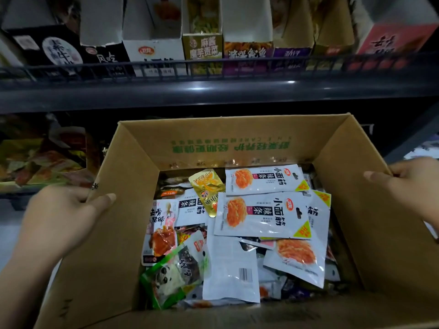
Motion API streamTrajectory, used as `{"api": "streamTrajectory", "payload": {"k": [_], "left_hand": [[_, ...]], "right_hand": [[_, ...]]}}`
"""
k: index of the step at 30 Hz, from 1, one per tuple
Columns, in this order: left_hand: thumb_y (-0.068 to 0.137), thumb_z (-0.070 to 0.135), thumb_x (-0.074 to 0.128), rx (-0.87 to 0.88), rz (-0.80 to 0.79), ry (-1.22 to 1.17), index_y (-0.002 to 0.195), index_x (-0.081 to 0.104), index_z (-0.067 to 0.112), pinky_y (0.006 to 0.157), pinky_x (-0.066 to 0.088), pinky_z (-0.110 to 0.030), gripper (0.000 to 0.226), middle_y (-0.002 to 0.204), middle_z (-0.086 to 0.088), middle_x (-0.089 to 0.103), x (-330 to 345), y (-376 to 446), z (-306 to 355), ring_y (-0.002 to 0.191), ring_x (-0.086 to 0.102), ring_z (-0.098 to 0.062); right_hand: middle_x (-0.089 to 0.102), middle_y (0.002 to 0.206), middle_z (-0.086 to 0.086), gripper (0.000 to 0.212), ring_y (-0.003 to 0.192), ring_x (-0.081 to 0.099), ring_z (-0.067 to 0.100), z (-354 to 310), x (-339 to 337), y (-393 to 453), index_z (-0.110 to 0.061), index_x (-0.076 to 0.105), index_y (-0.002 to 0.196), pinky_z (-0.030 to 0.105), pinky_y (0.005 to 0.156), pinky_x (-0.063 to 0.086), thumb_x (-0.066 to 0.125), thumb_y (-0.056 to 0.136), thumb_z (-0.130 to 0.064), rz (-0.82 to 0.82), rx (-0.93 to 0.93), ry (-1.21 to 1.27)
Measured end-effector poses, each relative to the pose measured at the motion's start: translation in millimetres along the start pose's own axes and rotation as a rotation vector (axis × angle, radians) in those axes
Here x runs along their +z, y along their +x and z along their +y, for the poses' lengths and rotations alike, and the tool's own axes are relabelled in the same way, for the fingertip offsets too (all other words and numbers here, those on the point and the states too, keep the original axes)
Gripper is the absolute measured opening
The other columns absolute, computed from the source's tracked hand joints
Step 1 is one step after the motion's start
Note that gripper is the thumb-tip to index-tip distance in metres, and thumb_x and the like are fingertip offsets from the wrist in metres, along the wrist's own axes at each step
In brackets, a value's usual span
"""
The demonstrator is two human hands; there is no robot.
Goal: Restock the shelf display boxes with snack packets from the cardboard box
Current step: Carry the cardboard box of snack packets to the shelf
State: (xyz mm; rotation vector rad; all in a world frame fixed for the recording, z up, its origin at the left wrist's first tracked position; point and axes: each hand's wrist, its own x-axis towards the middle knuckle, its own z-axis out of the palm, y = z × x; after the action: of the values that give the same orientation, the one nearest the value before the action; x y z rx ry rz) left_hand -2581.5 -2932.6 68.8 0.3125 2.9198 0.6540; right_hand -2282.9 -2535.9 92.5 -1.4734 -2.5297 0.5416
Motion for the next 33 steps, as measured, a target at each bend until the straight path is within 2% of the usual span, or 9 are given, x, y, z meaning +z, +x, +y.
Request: {"api": "streamTrajectory", "payload": {"k": [4, 9, 13, 20, 22, 24, 29, 31, 33], "left_hand": [[0.075, 0.068, 0.061, -0.001, 0.002, 0.03, 0.063, 0.072, 0.019, 0.056, 0.055, -0.032, 0.051, 0.051, 0.004, 0.066, 1.5, 0.9, -6.6, 0.051, 0.065, -0.021], [0.086, 0.039, 0.067, 0.047, 0.007, -0.044, 0.057, 0.07, 0.011, 0.053, 0.044, -0.029, 0.04, 0.051, -0.008, 0.064, -8.3, -22.4, 20.2, 0.055, 0.06, -0.027], [0.091, 0.037, 0.062, 0.101, 0.021, -0.03, 0.063, 0.073, 0.012, 0.056, 0.047, -0.032, 0.039, 0.055, -0.008, 0.065, -11.0, -36.3, 26.2, 0.057, 0.06, -0.024], [0.096, 0.034, 0.056, 0.157, 0.073, -0.053, 0.084, 0.075, 0.004, 0.051, 0.043, -0.032, 0.037, 0.069, -0.009, 0.066, -9.1, -50.3, 25.8, 0.06, 0.057, -0.021], [0.096, 0.033, 0.057, 0.125, 0.081, -0.063, 0.091, 0.076, 0.007, 0.048, 0.038, -0.027, 0.033, 0.071, -0.005, 0.065, -10.2, -50.9, 29.8, 0.061, 0.056, -0.018], [0.095, 0.033, 0.058, 0.115, 0.064, -0.067, 0.085, 0.076, 0.009, 0.049, 0.04, -0.028, 0.031, 0.067, -0.007, 0.066, -11.4, -50.3, 33.9, 0.06, 0.058, -0.021], [0.095, 0.031, 0.06, 0.114, 0.073, -0.09, 0.072, 0.072, 0.011, 0.058, 0.052, -0.04, 0.033, 0.068, -0.019, 0.069, -9.7, -52.2, 42.3, 0.062, 0.063, -0.034], [0.095, 0.031, 0.059, 0.104, 0.078, -0.102, 0.068, 0.07, 0.004, 0.054, 0.047, -0.034, 0.04, 0.062, -0.015, 0.067, -5.4, -52.3, 42.5, 0.061, 0.062, -0.035], [0.095, 0.032, 0.059, 0.108, 0.09, -0.092, 0.062, 0.061, 0.007, 0.051, 0.038, -0.03, 0.041, 0.061, -0.017, 0.063, -2.6, -52.2, 42.0, 0.062, 0.063, -0.037]], "right_hand": [[0.064, 0.06, 0.021, 0.037, 0.059, 0.06, 0.036, -0.9, 0.7, -0.6, -0.003, 0.068, 0.064, 0.049, 0.065, 0.054, 0.063, 0.087, -0.032, 0.021, -0.009, -0.028], [0.06, 0.054, 0.017, 0.04, 0.054, 0.055, 0.03, -4.9, -0.7, -4.2, -0.002, 0.065, 0.058, 0.031, 0.052, 0.042, 0.063, 0.089, -0.028, 0.014, -0.058, -0.05], [0.052, 0.051, 0.011, 0.043, 0.054, 0.049, 0.025, -4.3, -2.2, -8.3, -0.006, 0.058, 0.053, 0.027, 0.048, 0.027, 0.062, 0.089, -0.029, 0.019, -0.067, -0.08], [0.046, 0.062, 0.006, 0.037, 0.076, 0.054, 0.035, -7.9, -2.9, -10.5, -0.008, 0.056, 0.064, 0.033, 0.062, 0.037, 0.06, 0.09, -0.035, 0.024, -0.037, -0.146], [0.046, 0.061, 0.005, 0.036, 0.072, 0.053, 0.032, -8.0, -3.3, -9.4, -0.007, 0.059, 0.067, 0.032, 0.061, 0.036, 0.061, 0.09, -0.035, 0.022, -0.027, -0.132], [0.048, 0.06, 0.006, 0.036, 0.063, 0.047, 0.028, -6.4, -3.4, -6.6, -0.004, 0.063, 0.07, 0.031, 0.058, 0.036, 0.062, 0.089, -0.035, 0.023, -0.004, -0.098], [0.057, 0.074, 0.011, 0.034, 0.073, 0.053, 0.03, -1.0, -7.5, -0.8, -0.002, 0.067, 0.079, 0.03, 0.064, 0.04, 0.063, 0.088, -0.035, 0.028, 0.039, -0.043], [0.057, 0.072, 0.01, 0.034, 0.072, 0.054, 0.03, 0.3, -9.8, 0.3, -0.002, 0.068, 0.079, 0.03, 0.064, 0.04, 0.064, 0.088, -0.034, 0.041, 0.047, -0.027], [0.056, 0.068, 0.009, 0.034, 0.069, 0.053, 0.029, 1.3, -10.2, 0.7, -0.003, 0.065, 0.072, 0.029, 0.062, 0.04, 0.064, 0.088, -0.033, 0.053, 0.04, -0.029]]}}
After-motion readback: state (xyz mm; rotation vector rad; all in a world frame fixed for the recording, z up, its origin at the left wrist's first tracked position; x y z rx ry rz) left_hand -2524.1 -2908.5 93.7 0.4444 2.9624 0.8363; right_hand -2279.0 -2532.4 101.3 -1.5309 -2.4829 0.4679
